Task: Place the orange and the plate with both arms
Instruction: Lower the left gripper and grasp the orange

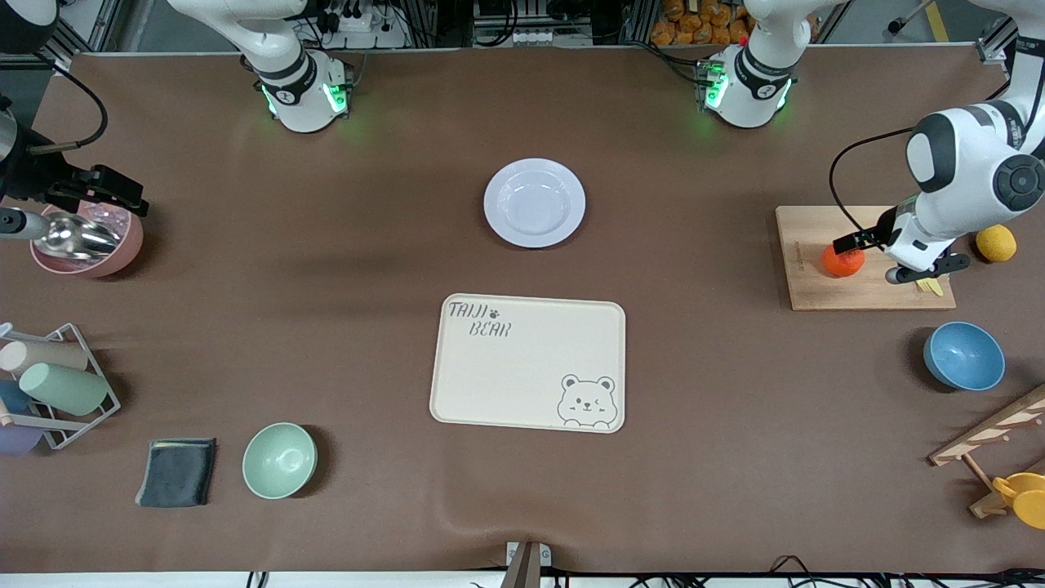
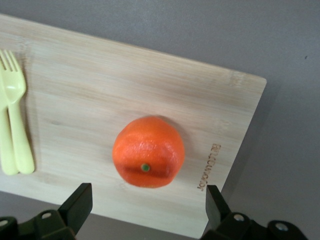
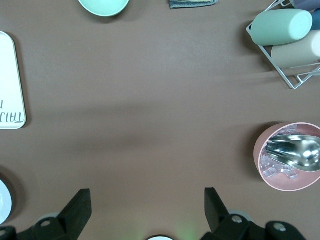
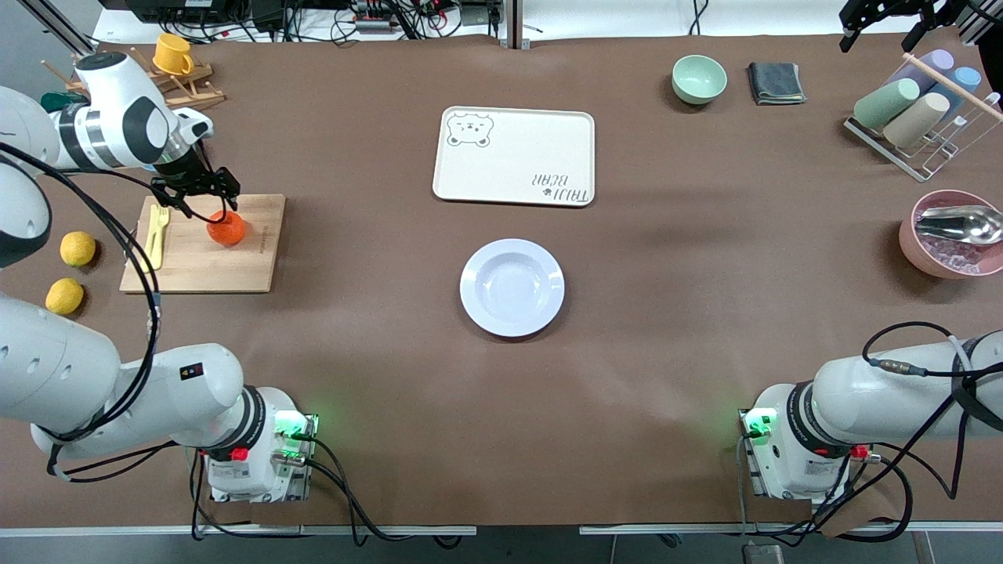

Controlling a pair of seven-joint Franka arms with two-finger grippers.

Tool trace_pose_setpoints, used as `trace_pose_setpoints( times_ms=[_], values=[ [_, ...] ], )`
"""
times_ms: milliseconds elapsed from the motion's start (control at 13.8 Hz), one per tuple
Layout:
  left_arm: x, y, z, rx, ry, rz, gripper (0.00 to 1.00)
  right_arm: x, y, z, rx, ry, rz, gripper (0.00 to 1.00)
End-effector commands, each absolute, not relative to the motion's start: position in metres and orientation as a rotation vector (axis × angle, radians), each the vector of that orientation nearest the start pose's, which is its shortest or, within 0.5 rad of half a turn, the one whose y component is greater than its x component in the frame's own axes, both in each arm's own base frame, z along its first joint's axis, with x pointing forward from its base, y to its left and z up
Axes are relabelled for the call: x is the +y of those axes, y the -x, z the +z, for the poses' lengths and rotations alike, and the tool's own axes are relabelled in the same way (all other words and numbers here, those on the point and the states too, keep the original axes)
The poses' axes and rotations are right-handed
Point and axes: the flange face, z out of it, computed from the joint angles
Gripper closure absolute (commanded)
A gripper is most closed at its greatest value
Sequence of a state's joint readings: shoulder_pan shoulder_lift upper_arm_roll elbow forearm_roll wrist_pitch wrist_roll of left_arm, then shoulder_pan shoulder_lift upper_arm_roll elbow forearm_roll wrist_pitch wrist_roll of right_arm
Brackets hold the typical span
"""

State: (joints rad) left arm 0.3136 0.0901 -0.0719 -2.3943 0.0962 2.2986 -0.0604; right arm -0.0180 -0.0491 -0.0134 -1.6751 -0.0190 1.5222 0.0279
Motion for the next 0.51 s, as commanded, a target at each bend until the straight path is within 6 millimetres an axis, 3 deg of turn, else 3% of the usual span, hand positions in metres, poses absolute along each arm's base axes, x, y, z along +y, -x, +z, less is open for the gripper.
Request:
trace_pose_setpoints(
  times_ms=[0,434],
  values=[
    [0.117,-0.465,0.243,-0.328,3.065,0.286,0.00,-0.019,-0.529,0.598,0.108,3.145,0.169,0.00],
    [0.129,-0.463,0.207,-0.350,3.074,0.297,0.00,-0.019,-0.529,0.598,0.108,3.144,0.169,0.00]
  ],
)
